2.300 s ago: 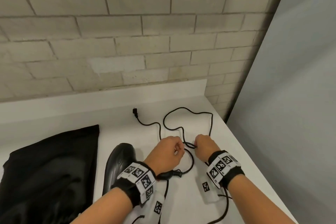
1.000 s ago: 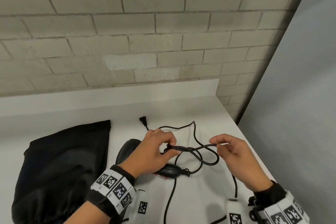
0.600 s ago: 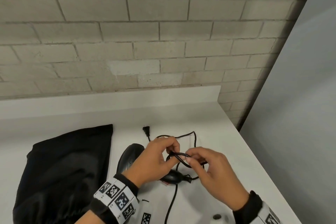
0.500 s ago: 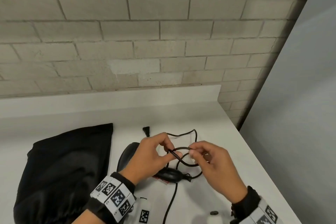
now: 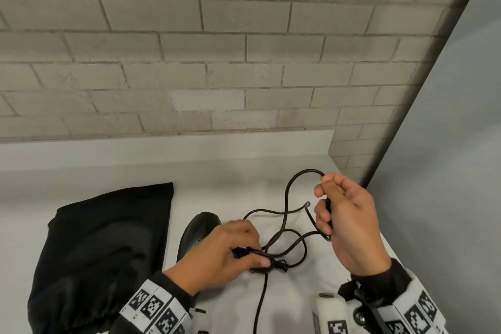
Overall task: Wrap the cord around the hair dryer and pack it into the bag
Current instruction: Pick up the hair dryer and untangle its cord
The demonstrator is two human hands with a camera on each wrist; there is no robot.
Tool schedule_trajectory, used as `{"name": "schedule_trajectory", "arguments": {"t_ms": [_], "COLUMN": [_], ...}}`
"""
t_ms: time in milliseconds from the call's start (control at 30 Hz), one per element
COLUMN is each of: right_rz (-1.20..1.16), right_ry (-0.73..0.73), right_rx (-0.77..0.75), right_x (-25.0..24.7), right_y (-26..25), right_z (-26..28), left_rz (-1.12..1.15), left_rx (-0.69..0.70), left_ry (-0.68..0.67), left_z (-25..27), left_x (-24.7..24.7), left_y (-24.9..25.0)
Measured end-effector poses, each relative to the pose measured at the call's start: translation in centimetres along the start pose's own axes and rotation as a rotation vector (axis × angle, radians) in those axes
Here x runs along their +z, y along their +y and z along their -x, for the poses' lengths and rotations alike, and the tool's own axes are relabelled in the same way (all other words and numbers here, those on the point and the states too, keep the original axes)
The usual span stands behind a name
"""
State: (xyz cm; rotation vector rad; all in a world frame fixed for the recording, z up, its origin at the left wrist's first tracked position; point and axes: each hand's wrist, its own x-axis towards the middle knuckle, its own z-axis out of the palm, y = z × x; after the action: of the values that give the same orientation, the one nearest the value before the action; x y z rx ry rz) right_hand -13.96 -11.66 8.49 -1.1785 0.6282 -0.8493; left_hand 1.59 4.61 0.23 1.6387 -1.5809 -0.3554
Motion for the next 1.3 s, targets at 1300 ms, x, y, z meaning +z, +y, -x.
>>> {"name": "schedule_trajectory", "arguments": {"t_ms": [1300], "right_rz": [1.377], "right_ry": [-0.621], "right_rx": [-0.220], "right_x": [-0.5], "right_y": [13.3], "right_z": [3.9], "left_rz": [0.576], "left_rx": [-0.276], "left_ry": [0.849], "left_z": [-0.2], "left_x": [-8.0], "left_y": [0.8]}}
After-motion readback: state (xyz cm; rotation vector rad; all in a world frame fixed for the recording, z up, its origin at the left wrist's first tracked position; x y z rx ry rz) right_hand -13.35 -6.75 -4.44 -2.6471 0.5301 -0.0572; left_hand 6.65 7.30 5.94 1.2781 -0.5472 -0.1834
